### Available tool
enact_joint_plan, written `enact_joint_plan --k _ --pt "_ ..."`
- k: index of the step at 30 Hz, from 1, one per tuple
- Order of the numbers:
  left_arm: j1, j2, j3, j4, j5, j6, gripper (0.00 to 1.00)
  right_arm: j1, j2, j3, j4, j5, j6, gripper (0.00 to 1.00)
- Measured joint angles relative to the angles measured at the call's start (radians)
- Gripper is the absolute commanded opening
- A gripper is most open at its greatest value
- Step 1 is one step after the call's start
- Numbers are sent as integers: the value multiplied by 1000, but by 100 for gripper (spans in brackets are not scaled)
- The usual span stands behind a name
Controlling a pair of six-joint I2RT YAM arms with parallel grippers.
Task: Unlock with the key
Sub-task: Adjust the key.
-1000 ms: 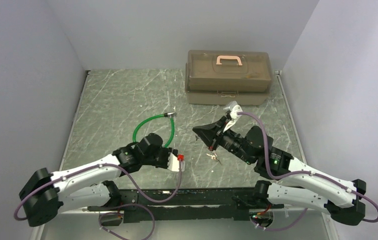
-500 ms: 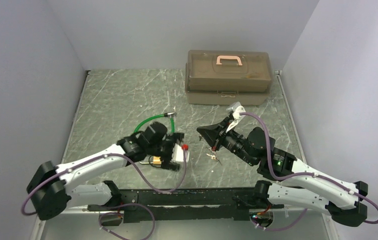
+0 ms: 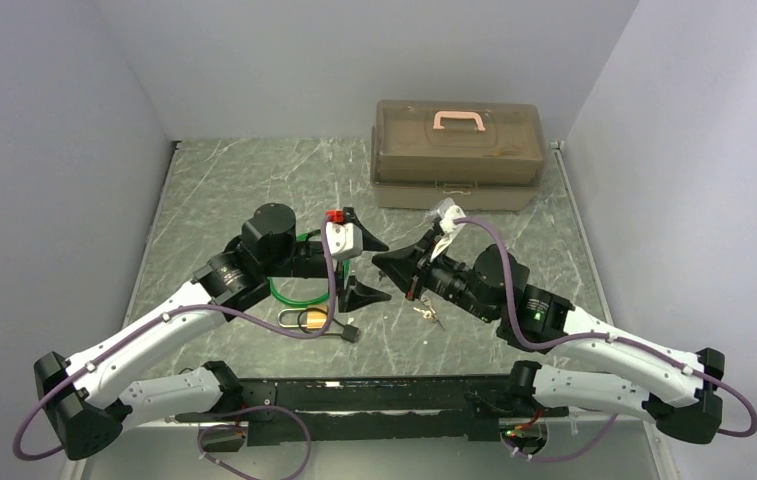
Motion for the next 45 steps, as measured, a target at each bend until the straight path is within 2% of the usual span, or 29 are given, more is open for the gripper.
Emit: enact_joint_plan --k 4,7,10,16,25,27,28,29,30,38,45 --pt "12 -3 -27 -1 35 -28 91 0 0 21 18 -8 -1 0" --pt "16 -13 -52 -5 44 -42 83 0 0 31 32 -14 -5 0" --pt "23 -24 -61 -6 47 -50 70 0 0 36 32 -22 -7 0" --pt "37 -35 -61 7 51 -70 64 0 0 38 33 -28 -7 0" --pt "42 -40 -61 54 74 -115 49 0 2 38 40 -28 -7 0" --pt "42 -40 -61 58 83 -127 35 0 4 38 41 -29 -7 0" --pt "42 -40 -61 63 88 -137 22 0 6 38 43 -29 -7 0" --pt "42 -40 -61 69 93 -148 3 0 7 38 43 -29 -7 0" --pt "42 -41 -61 74 98 -156 0 0 8 38 44 -29 -7 0" --pt "50 -56 -61 80 98 -163 0 0 8 38 52 -28 -7 0" --pt "62 -73 -58 24 99 -121 0 4 8 38 40 -29 -7 0"
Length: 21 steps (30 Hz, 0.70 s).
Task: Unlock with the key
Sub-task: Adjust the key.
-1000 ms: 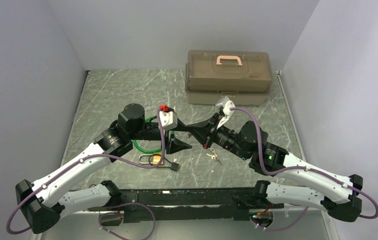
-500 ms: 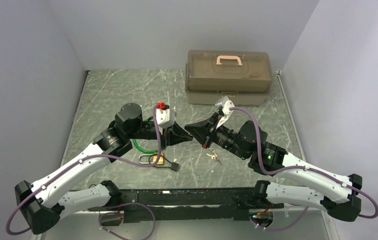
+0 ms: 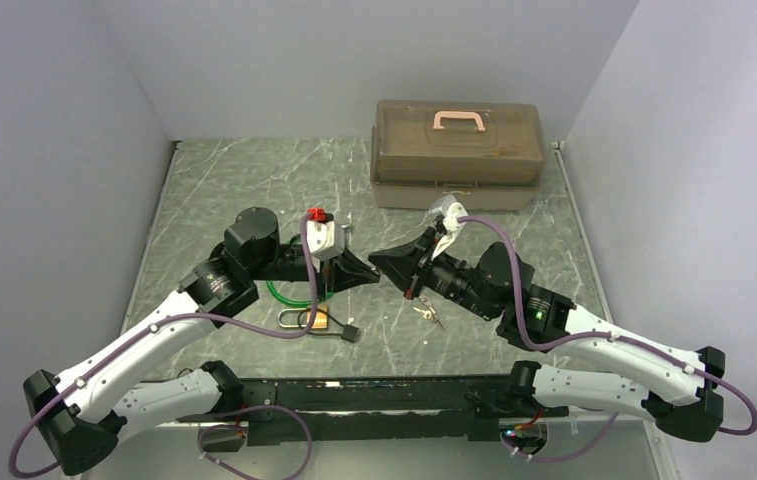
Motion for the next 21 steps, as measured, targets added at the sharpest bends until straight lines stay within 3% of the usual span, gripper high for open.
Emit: enact_joint_plan --k 16,21 --pt "25 -38 20 -160 -39 83 0 0 -28 0 -17 0 -8 0" --pt "26 -36 64 -231 -34 138 0 -1 -1 57 -90 -51 -39 28"
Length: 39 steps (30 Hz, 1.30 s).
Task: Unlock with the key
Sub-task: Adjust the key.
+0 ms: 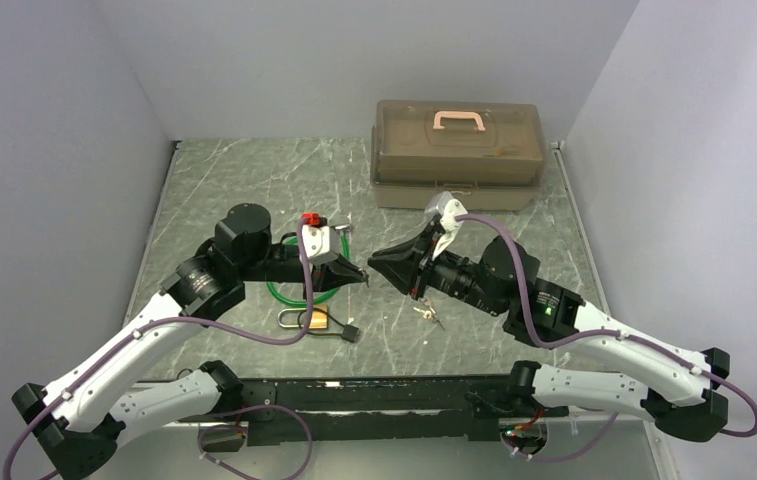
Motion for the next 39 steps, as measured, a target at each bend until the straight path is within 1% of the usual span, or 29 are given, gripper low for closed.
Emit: enact_joint_plan --k 1,3,9,14,18,22,25,30,33,35,39 --pt "0 1 13 -16 3 13 0 0 10 21 -18 -20 -15 32" --pt "0 9 50 -56 16 48 0 -3 27 64 -55 -66 -41 37" --pt "0 42 128 -160 68 139 0 -23 105 200 -177 -238 -131 39" --pt "0 62 156 -238 97 188 0 -29 132 238 -276 -314 -182 38" --pt "0 66 166 -269 111 207 0 -29 158 274 -337 -340 -208 38" --pt "-1 66 175 -289 119 221 0 -29 177 292 -362 -340 -224 38" --pt "-3 66 179 -294 126 228 0 -29 183 293 -372 -335 -241 42" --pt "-8 66 180 -303 138 232 0 -30 184 293 -381 -298 -258 43" --pt "-9 66 183 -312 139 238 0 -30 183 293 -381 -281 -265 46" --pt "-10 66 183 -313 139 244 0 -31 182 293 -382 -277 -268 46" --pt "-12 66 183 -313 138 249 0 -34 182 293 -383 -288 -272 40"
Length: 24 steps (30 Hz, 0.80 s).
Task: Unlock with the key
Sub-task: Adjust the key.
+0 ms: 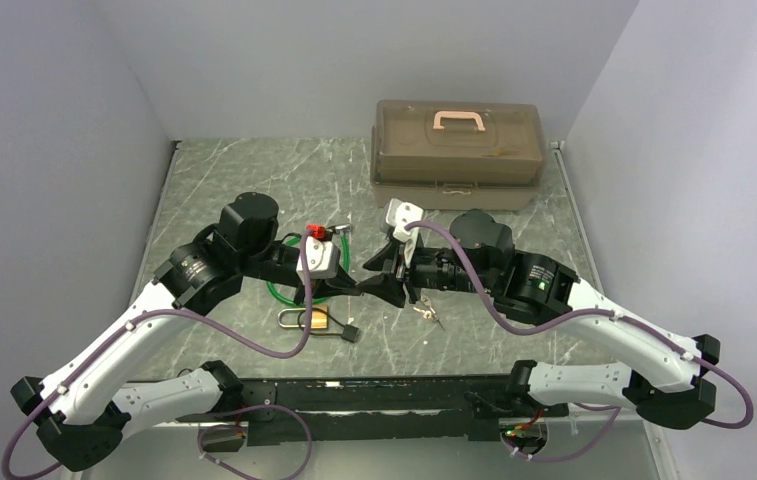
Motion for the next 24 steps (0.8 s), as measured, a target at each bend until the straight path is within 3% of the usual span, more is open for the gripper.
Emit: enact_joint_plan --k 4,7,11,13,24 --pt "-2 0 0 -3 0 2 0 -3 14 15 -10 -38 -4 28" --pt "-3 2 1 -11 -2 6 0 -4 40 32 -15 -80 -10 13" --pt "-2 13 4 -38 -10 7 0 -6 58 37 -32 -105 -14 10" --pt "-2 18 4 -42 -10 7 0 -6 60 39 -41 -105 -17 0" --pt "-5 29 18 -41 -20 14 0 -5 53 47 -55 -90 -30 0"
